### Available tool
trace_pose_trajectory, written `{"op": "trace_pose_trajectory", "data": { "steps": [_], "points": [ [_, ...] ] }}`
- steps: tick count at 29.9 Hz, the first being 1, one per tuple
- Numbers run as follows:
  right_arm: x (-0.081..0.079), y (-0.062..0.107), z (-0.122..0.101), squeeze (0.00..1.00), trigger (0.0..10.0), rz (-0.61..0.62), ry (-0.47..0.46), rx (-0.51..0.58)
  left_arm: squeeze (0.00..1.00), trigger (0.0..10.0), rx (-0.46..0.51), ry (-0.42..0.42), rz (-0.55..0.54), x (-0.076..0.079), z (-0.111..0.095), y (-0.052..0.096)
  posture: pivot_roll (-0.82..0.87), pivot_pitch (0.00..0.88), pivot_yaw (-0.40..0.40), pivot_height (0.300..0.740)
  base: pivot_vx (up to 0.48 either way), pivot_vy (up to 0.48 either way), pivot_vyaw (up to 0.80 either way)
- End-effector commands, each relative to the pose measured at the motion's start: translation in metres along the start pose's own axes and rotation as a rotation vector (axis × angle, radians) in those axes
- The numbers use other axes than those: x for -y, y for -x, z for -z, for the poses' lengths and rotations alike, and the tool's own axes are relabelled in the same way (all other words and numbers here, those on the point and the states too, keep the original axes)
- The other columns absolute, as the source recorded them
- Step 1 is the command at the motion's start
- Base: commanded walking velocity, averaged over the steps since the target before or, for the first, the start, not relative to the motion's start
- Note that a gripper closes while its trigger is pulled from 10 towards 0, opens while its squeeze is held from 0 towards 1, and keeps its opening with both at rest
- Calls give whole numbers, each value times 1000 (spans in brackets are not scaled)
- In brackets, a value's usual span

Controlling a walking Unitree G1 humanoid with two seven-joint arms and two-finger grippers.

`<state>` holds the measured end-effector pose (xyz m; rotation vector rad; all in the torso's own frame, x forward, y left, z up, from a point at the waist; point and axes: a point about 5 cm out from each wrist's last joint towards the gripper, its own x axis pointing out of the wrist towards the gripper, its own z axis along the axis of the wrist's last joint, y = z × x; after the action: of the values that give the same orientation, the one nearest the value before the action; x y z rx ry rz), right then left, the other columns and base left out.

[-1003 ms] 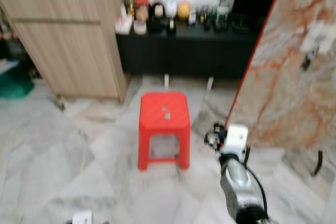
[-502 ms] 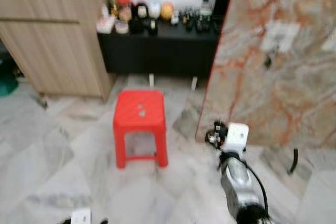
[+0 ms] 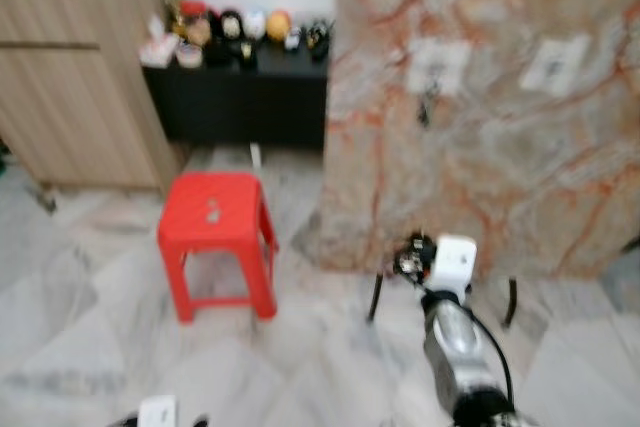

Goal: Hang keys on a hook

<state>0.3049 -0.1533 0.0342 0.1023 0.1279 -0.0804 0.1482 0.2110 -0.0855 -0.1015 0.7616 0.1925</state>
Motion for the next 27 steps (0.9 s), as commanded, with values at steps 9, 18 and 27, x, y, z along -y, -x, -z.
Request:
{"op": "trace_pose_trajectory", "data": {
  "steps": [9,18,27],
  "points": [
    [-8,-3,-6,0,10000,-16,-12,29,0,10000,1,-15,-24,-9,-2,0,85,2,-40,740,0,0,0],
    [-5,-4,-5,0,10000,7,-25,12,0,10000,-3,-2,-14,-8,-2,0,87,18,-45,740,29,0,-72],
    [-6,-5,-6,0,10000,9,-21,14,0,10000,-9,0,-14,-8,-2,0,86,27,-45,740,291,0,-487]
  ]
}}
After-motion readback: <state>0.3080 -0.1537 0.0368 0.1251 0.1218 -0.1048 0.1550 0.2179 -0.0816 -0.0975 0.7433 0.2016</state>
